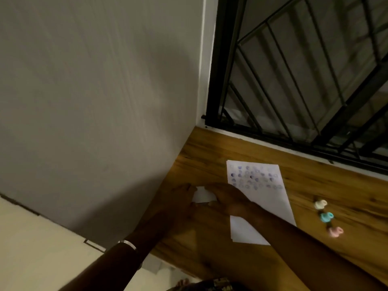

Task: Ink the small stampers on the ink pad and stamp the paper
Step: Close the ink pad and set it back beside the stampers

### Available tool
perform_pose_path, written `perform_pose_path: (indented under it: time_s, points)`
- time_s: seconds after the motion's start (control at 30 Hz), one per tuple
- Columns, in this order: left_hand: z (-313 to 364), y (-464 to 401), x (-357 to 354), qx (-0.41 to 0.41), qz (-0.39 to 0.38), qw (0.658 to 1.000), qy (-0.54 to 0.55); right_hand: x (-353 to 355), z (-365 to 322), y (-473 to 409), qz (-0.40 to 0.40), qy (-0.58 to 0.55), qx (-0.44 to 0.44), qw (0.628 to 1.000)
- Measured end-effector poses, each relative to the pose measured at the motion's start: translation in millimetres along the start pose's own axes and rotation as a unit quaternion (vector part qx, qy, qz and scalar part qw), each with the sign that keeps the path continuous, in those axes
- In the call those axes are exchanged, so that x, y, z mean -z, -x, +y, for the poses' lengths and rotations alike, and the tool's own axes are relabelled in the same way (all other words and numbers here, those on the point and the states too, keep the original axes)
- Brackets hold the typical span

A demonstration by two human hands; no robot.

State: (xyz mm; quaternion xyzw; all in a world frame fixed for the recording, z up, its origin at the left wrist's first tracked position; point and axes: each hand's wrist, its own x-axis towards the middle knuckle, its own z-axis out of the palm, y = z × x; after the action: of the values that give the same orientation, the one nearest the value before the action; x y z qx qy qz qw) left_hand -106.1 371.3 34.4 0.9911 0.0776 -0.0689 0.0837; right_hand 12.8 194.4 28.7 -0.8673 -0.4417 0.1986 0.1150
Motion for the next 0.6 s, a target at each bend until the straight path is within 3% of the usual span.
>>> perform_pose_path:
  time_s: [0.23, 0.6]
  points:
    - [44, -35, -5, -0.042, 0.0, 0.998, 0.043, 19, 30, 44, 0.094, 0.033, -0.033, 0.994]
    - [160, -62, -4, -0.225, 0.047, 0.973, -0.021, 27, 92, 151, 0.115, 0.038, -0.184, 0.975]
